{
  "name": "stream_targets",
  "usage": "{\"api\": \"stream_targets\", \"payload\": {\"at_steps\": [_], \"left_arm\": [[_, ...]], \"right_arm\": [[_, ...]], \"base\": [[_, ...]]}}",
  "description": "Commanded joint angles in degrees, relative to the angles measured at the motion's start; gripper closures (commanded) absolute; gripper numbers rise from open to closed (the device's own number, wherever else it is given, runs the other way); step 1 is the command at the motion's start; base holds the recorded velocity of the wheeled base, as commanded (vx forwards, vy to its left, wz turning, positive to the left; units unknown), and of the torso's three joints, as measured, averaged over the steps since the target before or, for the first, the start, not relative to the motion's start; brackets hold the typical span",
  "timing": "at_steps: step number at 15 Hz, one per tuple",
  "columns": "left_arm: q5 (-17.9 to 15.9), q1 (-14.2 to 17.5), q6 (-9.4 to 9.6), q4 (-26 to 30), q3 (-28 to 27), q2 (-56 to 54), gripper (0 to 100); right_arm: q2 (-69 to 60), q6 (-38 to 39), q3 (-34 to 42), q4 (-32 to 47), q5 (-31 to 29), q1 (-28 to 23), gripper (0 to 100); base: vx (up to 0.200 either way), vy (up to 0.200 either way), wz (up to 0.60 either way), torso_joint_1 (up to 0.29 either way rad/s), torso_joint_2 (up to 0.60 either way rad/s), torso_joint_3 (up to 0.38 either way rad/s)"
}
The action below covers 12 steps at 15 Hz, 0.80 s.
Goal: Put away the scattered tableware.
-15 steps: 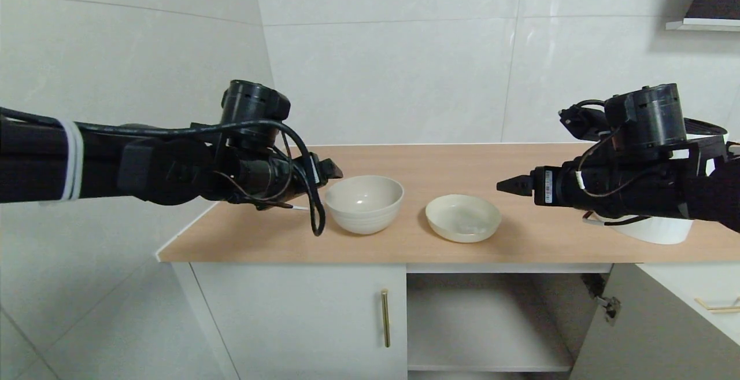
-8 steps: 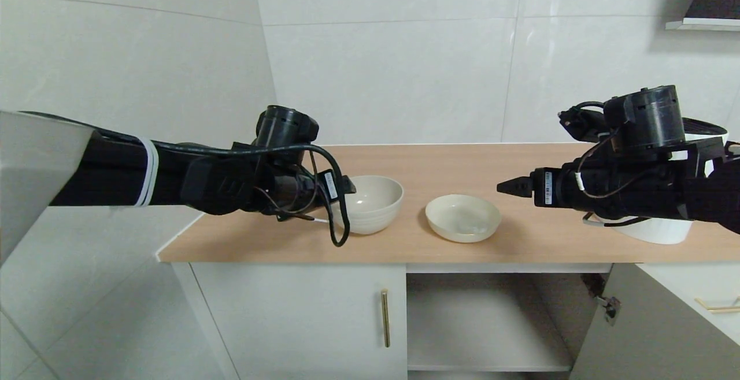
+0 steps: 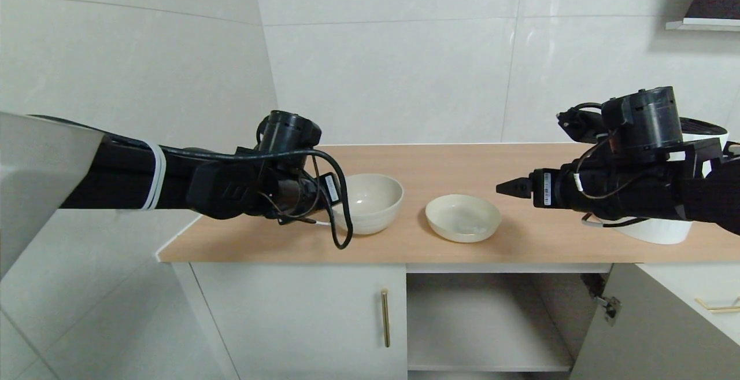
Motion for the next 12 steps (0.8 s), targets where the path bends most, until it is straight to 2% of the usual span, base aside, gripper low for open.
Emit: {"api": "stream_targets", "payload": {"at_steps": [1,4,8,10,12], "left_arm": [[0.01,-0.03,0.04,-0.03,1.17,-3.15,100],[-0.69,-0.03,0.57,-0.12,4.68,-8.95,100],[-5.18,-0.03,1.19,-0.12,7.49,-13.08,100],[-5.26,-0.03,1.89,-0.12,7.93,-13.08,100],[-5.26,-0.03,1.89,-0.12,8.02,-13.08,100]], "right_arm": [[0.03,0.01,-0.34,-0.04,-0.02,0.0,0],[2.05,-0.08,-1.04,0.23,-0.37,0.0,0],[9.52,-0.16,-3.41,0.58,-6.97,0.71,0],[12.6,0.01,-4.56,0.4,-10.48,1.59,0],[14.0,0.19,-5.08,0.4,-11.18,1.94,0]], "base": [[0.0,0.0,0.0,0.0,0.0,0.0],[0.0,0.0,0.0,0.0,0.0,0.0],[0.0,0.0,0.0,0.0,0.0,0.0],[0.0,0.0,0.0,0.0,0.0,0.0],[0.0,0.0,0.0,0.0,0.0,0.0]]}}
